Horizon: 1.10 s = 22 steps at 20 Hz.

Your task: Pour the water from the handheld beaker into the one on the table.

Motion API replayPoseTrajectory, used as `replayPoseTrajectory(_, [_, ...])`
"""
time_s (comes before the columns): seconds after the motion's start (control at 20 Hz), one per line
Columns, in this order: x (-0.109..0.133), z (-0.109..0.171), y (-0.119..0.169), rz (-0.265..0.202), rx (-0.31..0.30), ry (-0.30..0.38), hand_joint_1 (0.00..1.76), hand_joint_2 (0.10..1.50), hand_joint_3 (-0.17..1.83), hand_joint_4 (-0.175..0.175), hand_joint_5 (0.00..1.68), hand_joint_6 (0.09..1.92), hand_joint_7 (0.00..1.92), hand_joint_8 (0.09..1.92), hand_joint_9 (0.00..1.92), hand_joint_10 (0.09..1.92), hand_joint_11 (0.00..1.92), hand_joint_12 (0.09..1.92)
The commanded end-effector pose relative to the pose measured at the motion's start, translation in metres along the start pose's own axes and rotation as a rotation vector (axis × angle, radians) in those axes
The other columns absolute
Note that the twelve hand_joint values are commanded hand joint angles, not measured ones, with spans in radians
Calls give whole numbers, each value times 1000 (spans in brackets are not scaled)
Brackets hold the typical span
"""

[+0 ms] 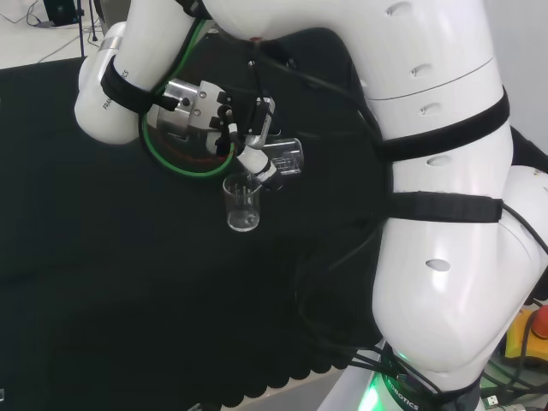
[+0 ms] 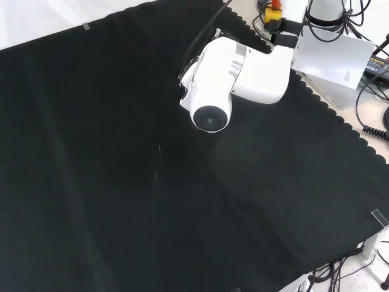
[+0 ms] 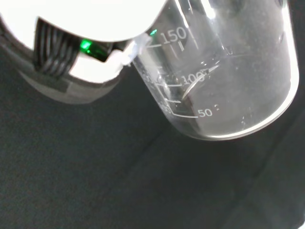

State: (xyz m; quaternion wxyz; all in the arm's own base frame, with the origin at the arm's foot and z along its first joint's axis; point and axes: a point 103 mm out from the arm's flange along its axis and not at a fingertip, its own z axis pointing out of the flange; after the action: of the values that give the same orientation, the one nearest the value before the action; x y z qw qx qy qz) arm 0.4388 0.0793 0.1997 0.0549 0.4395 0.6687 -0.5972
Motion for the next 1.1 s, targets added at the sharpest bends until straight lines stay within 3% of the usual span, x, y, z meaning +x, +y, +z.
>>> replayPoseTrajectory(0.05, [0, -2, -1, 11, 16, -12, 1332, 566, 681, -175, 1531, 139, 1620, 87, 1842, 87, 1583, 495])
replayPoseTrajectory(0.4, [3, -6, -2, 28, 58, -30, 1332, 567, 679, -175, 1531, 137, 1621, 87, 1841, 87, 1589, 496])
replayPoseTrajectory(1.1, [8, -13, -6, 33, 81, -49, 1332, 569, 675, -175, 1531, 134, 1622, 87, 1839, 87, 1588, 491])
